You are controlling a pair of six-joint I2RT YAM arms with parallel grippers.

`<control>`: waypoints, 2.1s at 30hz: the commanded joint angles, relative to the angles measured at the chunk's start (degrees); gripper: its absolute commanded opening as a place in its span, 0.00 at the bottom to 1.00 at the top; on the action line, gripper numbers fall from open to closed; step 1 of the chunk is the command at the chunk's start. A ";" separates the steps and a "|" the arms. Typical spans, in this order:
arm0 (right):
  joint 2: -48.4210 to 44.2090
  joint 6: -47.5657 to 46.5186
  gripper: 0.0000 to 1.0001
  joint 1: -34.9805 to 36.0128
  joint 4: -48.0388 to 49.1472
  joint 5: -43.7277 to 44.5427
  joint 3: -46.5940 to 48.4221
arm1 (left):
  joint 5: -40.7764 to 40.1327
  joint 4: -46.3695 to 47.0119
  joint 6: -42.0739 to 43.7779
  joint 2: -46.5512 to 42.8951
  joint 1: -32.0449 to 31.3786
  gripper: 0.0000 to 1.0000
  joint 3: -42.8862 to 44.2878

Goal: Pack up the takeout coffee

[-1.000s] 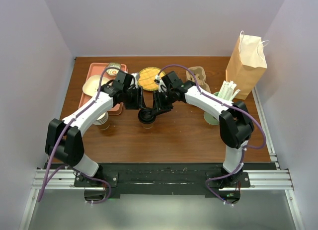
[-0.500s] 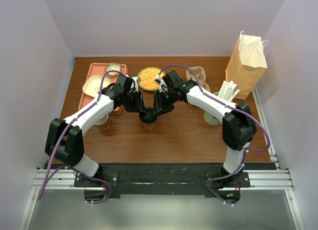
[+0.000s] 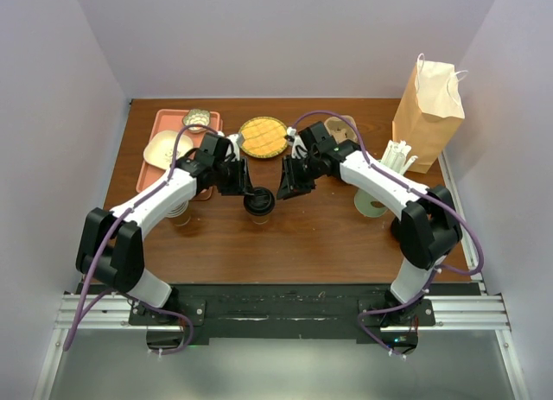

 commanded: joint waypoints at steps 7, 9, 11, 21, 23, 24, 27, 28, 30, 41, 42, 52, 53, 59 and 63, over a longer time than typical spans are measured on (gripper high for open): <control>4.41 0.64 0.29 -0.73 3.79 -1.35 2.39 | -0.93 -2.51 1.67 0.41 0.02 0.41 -4.51; 5.19 0.90 0.29 -0.56 4.32 -1.35 1.87 | -0.93 -2.33 1.67 0.23 0.02 0.41 -5.21; 5.81 0.99 0.29 -0.56 5.55 -1.88 1.26 | -1.01 -1.81 1.32 0.06 0.02 0.41 -6.00; 7.92 0.47 0.21 -0.82 6.17 2.60 -4.37 | -0.31 0.39 -2.37 -1.52 0.02 0.38 -12.42; 8.54 -0.15 0.20 -0.82 5.21 5.14 -4.46 | -0.48 0.39 -2.99 -2.05 0.02 0.38 -13.56; 8.71 -0.50 0.19 -0.82 4.94 6.20 -4.72 | -0.66 0.39 -3.25 -2.14 0.02 0.38 -14.00; 8.72 -1.29 0.18 -0.91 4.59 9.01 -5.25 | -1.19 0.39 -4.13 -2.93 -0.07 0.37 -15.50; 8.80 -2.08 0.18 -0.91 4.42 9.28 -5.17 | -1.19 0.65 -4.83 -3.19 -0.16 0.37 -15.76; 8.45 -2.78 0.18 -0.91 3.28 8.94 -3.33 | -0.93 0.65 -5.45 -4.16 -0.25 0.37 -16.20; 2.74 -3.58 0.54 -0.91 -0.51 -0.37 7.67 | 0.22 -0.40 -8.00 -5.22 -0.25 0.38 -13.04; 2.91 -3.49 0.55 -0.82 -0.42 -0.82 7.75 | 0.39 -0.23 -8.00 -5.39 -0.25 0.38 -12.95; 5.63 -3.14 0.66 0.67 2.57 -4.16 5.12 | 1.27 0.13 -8.00 -5.66 -0.34 0.38 -12.78; 6.16 -3.14 0.66 0.85 2.65 -4.25 4.94 | 1.45 0.21 -8.00 -5.74 -0.34 0.38 -12.78; 7.48 -3.40 0.65 2.08 3.88 -3.37 2.14 | 2.76 1.36 -8.00 -5.92 -0.34 0.38 -13.57; 8.10 -2.88 0.63 2.52 5.29 -2.85 -0.06 | 4.08 3.02 -8.26 -6.45 -0.34 0.38 -14.35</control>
